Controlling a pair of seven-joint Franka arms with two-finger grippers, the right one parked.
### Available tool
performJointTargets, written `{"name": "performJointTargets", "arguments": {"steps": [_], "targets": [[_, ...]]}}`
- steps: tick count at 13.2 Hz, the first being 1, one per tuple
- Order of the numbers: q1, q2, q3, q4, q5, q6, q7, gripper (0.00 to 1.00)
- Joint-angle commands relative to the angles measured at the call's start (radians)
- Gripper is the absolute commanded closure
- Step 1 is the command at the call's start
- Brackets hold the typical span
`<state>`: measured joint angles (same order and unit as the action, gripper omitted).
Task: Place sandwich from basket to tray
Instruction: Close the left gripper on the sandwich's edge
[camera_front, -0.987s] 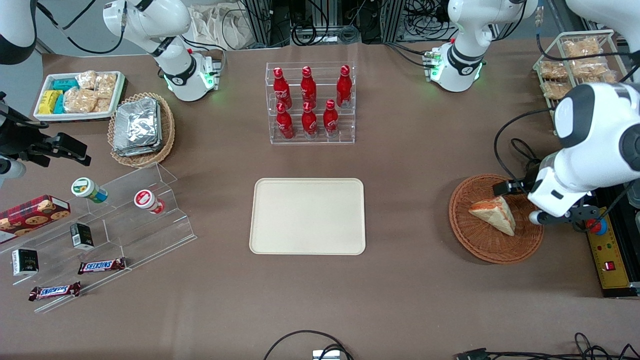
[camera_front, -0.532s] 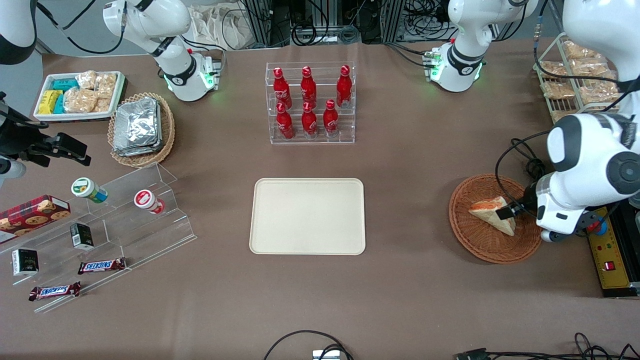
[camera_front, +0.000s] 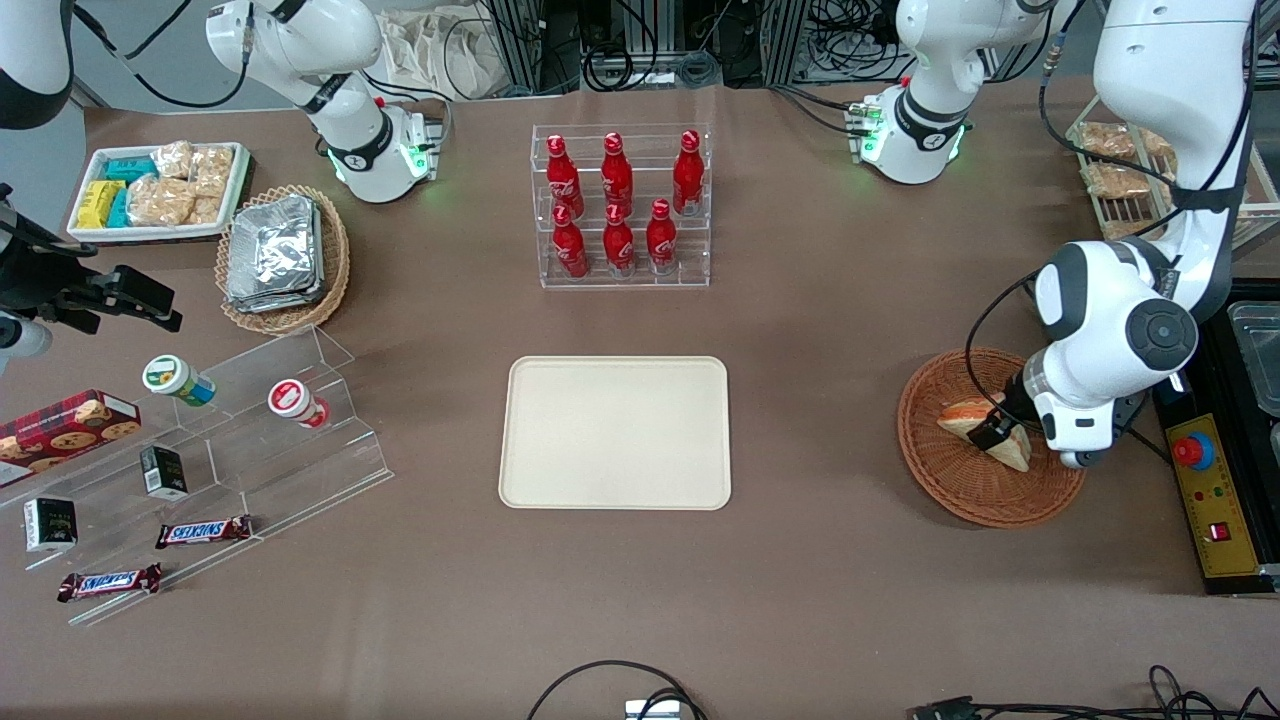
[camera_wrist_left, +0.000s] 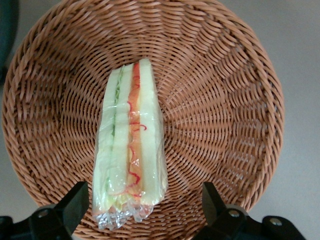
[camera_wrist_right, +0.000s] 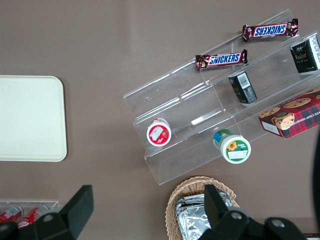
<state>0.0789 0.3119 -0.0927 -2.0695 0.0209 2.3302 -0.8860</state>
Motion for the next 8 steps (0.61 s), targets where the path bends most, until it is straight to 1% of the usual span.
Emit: {"name": "performJointTargets", "arguments": {"steps": [1,3,5,6,7,8], "targets": [[0.004,0.030,-0.002,0.000,0.007,0.041,-0.147,0.00],[0.004,0.061,-0.002,0.005,0.008,0.061,-0.212,0.00],[0.002,0.076,-0.002,0.005,0.016,0.067,-0.217,0.00],[0.002,0.078,-0.002,0.005,0.016,0.067,-0.217,0.03],[0.002,0.079,-0.002,0.006,0.016,0.067,-0.217,0.19],[0.002,0.078,-0.002,0.006,0.016,0.067,-0.218,0.40]]}}
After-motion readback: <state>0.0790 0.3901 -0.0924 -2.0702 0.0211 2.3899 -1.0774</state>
